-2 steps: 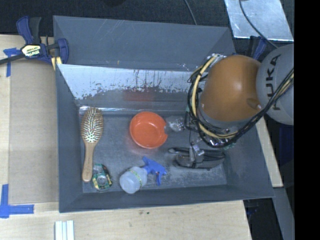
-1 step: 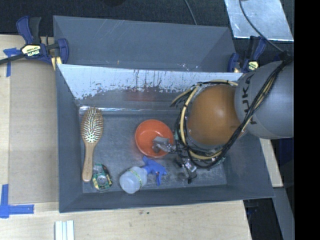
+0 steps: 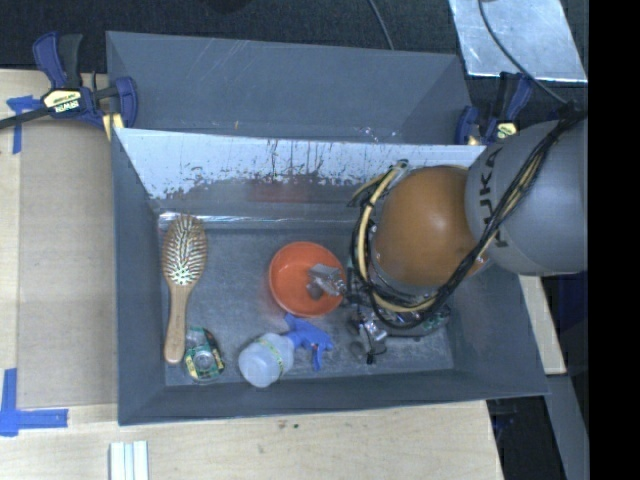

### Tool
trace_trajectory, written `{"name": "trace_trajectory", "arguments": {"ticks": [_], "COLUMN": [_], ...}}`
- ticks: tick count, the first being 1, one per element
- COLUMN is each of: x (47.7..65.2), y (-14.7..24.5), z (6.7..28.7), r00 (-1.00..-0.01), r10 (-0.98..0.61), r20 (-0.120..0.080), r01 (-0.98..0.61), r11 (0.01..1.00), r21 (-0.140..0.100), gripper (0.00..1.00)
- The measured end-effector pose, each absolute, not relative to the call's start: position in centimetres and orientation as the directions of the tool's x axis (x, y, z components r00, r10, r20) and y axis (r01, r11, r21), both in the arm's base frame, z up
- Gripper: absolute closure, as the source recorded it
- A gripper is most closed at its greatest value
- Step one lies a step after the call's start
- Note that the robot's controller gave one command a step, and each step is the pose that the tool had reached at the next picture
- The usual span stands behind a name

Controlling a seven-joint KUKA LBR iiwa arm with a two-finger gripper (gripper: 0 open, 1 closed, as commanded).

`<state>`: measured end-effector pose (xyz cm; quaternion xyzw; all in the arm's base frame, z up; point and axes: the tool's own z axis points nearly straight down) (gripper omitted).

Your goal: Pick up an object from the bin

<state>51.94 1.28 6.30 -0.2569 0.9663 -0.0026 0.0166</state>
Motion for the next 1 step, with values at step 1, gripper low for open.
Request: {"name": "trace_trajectory", "arguments": {"ticks": [1], "x": [52.73], "y": [2.65], "z": [7.02], "r00": [-0.776], "r10": [-0.630], "r20": [-0.028], "r01": [-0.630], "r11": [0.777], "r21": [-0.017], "gripper": [0.00]}}
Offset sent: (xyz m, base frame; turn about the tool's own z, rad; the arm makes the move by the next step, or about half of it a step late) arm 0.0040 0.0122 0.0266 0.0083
